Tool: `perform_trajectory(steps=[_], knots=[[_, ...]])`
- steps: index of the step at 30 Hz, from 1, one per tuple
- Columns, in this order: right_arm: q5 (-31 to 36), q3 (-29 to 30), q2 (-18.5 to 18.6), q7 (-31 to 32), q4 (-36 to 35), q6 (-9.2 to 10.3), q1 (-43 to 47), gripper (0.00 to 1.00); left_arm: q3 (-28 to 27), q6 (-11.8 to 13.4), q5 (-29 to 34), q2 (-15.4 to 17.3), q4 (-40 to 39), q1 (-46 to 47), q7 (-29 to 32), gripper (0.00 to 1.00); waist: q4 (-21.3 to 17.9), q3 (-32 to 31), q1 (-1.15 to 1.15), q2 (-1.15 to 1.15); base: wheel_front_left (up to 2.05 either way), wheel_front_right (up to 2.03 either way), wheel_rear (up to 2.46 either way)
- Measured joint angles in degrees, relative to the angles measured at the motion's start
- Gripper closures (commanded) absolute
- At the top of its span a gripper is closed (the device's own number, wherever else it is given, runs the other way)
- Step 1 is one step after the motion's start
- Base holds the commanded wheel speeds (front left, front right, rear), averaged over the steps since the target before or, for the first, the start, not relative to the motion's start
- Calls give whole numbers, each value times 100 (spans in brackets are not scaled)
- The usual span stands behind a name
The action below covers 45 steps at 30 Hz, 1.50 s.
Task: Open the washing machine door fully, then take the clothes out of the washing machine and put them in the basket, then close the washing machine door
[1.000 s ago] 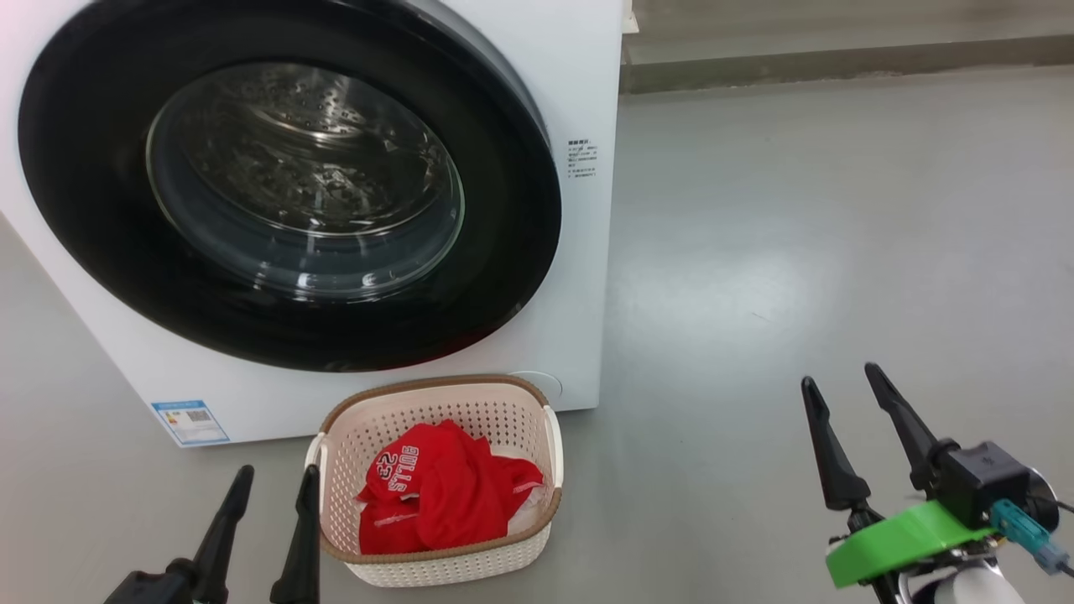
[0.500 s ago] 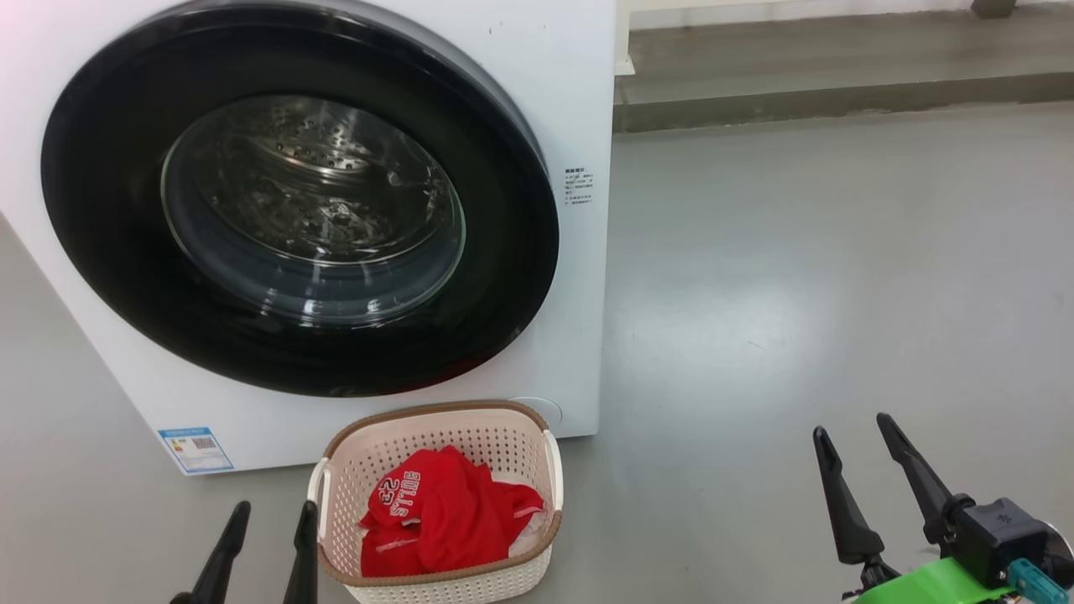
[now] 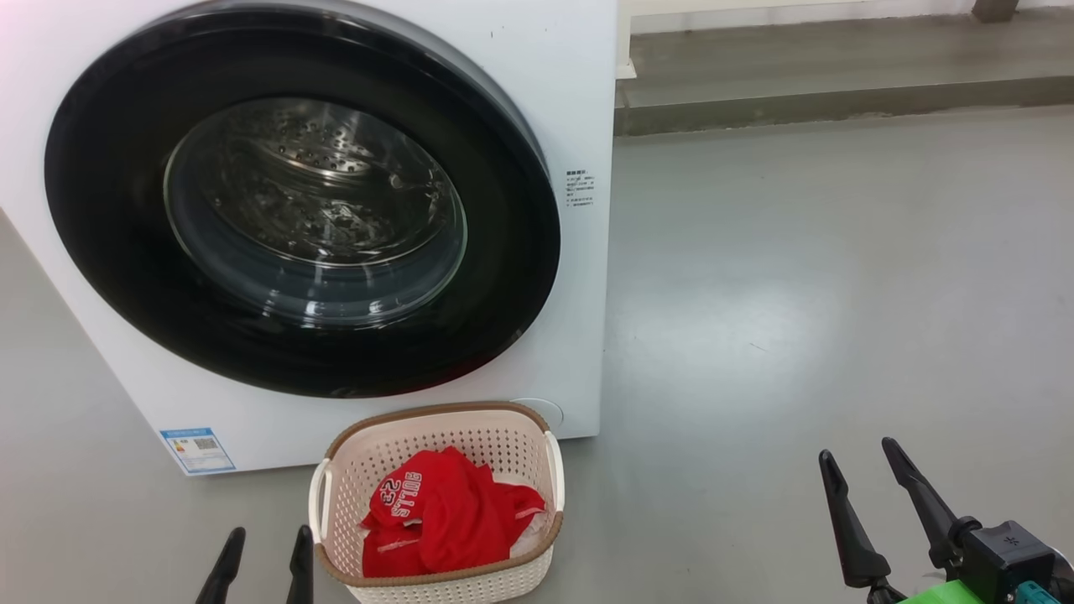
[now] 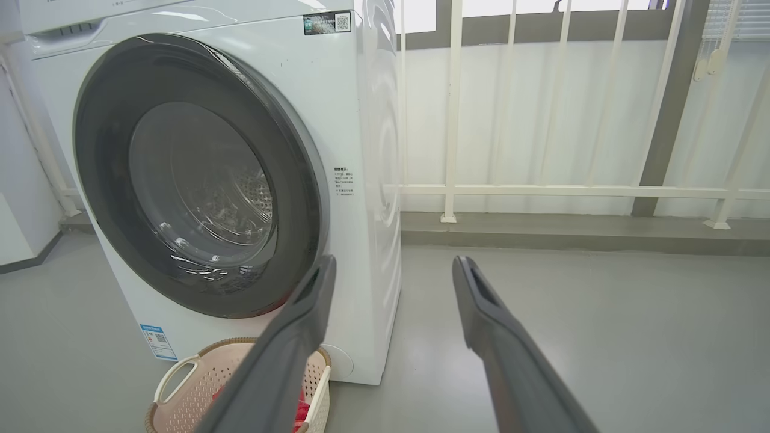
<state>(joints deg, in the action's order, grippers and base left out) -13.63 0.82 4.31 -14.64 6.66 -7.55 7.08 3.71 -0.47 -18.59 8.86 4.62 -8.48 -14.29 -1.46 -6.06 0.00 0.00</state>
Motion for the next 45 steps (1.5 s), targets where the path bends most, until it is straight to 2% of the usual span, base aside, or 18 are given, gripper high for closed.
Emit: perform_trajectory(steps=[26,27,35,45], knots=[[-49,-149,85,0,-70,0,6,0,-13,70,111,-22,-77,8,-1,0,12,76,0,0,0,0,0],[-49,-152,75,1,-29,0,4,100,-9,68,111,-38,-54,8,2,100,14,77,0,0,0,0,0],[-51,-172,-113,10,613,0,265,100,80,68,85,-291,556,-138,68,100,12,80,0,0,0,0,0],[-615,-154,-119,162,649,0,317,100,42,42,-459,-310,622,-155,219,100,23,117,1,0,0,0,0]])
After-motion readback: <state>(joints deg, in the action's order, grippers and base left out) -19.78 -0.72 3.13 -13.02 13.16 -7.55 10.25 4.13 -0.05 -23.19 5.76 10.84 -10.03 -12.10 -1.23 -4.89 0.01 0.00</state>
